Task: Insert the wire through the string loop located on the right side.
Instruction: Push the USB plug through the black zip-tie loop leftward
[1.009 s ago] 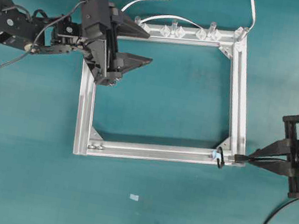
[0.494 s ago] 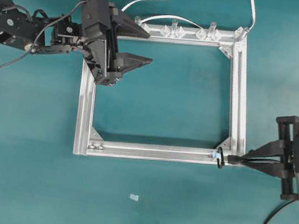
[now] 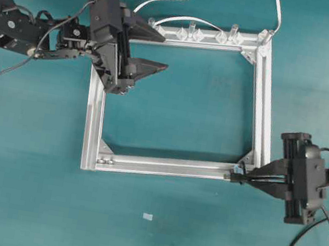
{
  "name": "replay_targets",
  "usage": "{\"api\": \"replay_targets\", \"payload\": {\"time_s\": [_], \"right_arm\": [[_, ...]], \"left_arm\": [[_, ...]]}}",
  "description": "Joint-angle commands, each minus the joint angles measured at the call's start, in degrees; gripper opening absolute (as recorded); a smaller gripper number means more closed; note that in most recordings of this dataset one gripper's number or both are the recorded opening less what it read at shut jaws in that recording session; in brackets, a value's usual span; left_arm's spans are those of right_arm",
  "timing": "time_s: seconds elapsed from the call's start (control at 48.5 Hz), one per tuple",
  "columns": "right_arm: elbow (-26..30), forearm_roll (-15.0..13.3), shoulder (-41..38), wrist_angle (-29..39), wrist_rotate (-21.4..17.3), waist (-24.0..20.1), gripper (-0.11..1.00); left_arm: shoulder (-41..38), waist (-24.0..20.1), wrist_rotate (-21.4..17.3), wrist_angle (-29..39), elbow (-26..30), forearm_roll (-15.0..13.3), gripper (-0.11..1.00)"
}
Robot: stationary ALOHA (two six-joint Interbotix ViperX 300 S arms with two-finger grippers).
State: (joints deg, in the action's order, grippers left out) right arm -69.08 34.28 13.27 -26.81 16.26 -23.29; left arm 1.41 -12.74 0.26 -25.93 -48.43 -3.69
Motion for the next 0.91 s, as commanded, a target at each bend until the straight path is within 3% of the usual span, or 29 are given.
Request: {"api": "replay_targets", "payload": {"time_s": [0.0,0.886], "right_arm": [[1.4,-0.3,-0.5,-0.9,0.0,0.1,0.11],[1.4,-0.2,-1.0,-2.1,0.0,0.7,0.11]], "left_arm": [[1.3,0.3,0.0,-0.2,1.2,0.2,0.73],[1.3,2.4,0.1,0.3,1.3,0.2,0.73]]}}
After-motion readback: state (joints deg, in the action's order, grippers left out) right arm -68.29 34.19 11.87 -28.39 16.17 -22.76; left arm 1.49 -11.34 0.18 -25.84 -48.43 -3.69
